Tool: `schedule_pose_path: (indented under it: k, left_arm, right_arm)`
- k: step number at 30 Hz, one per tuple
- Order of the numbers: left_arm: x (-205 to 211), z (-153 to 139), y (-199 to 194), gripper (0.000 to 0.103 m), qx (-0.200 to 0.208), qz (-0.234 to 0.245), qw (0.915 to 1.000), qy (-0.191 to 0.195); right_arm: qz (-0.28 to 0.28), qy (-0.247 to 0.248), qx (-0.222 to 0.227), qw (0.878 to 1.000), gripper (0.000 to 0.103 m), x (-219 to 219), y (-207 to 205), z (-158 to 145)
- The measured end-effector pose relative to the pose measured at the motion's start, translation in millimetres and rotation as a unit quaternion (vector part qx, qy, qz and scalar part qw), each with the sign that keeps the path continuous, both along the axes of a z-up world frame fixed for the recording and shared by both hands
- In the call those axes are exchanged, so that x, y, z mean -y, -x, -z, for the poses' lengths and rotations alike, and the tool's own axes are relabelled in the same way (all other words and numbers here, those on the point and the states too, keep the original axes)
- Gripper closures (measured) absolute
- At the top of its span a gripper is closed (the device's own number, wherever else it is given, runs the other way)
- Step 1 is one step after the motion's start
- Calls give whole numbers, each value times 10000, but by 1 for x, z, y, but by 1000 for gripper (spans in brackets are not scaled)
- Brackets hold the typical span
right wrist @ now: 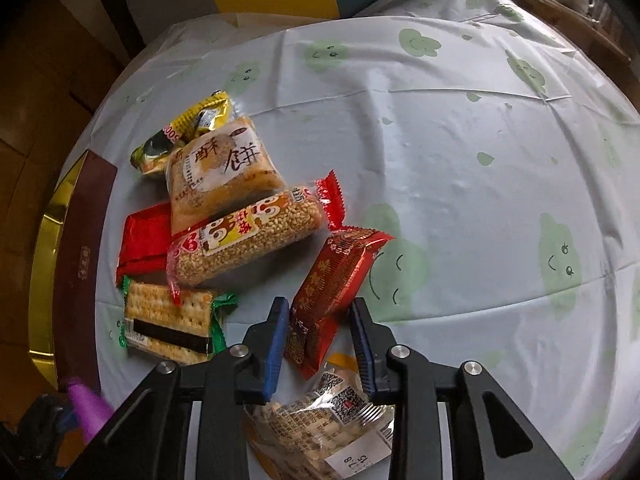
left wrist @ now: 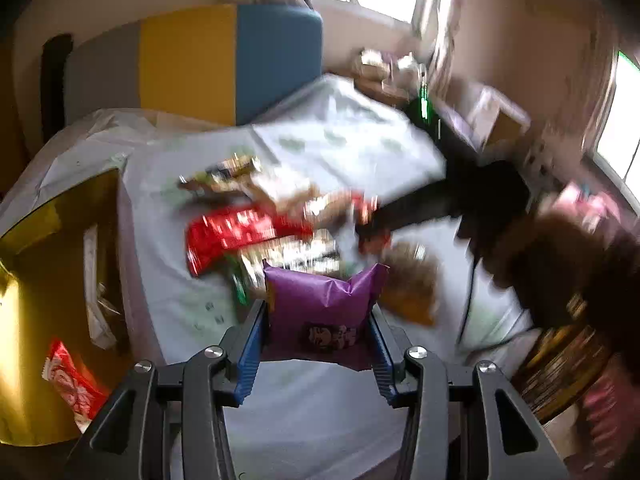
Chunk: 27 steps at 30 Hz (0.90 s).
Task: Organize snacks
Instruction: 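Drop the purple bag into the gold tray while the right tool grasps a red packet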
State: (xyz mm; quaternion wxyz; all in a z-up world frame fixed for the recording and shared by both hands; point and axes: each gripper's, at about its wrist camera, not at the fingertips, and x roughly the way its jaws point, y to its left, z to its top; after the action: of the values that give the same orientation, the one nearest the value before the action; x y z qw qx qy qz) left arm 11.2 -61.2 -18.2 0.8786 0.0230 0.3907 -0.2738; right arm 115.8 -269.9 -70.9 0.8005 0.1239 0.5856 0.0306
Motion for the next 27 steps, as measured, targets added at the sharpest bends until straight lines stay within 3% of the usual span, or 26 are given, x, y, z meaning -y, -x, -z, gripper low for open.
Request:
schedule_pose_path:
  k: [4, 6, 9, 13, 20, 27]
  left_arm:
    - [-44, -29, -17, 55, 4, -622, 9962, 603]
    - [-72, -36, -32, 55, -86, -1097, 9914, 703]
    - [-117, -32, -62, 55, -396, -1980, 9768, 718]
    - [-161, -17, -96, 55, -847, -2726, 9544, 870]
    - [-180, 15, -158, 53, -1120, -3274, 9373, 423]
    - [-164, 43, -199, 35, -1363, -3207, 9373, 37]
  right_arm:
    - [-119, 291, 98, 9995, 73, -2, 1, -2]
    - [-226, 486, 147, 9985, 74, -7, 2, -3]
    - [-237, 514, 151, 9983, 74, -8, 3, -3]
    - [-197, 478, 128, 9986, 73, -5, 2, -3]
    - [-60, 475, 172, 9987, 66, -5, -4, -3]
    - [-102, 660, 202, 9976, 69, -2, -9, -1]
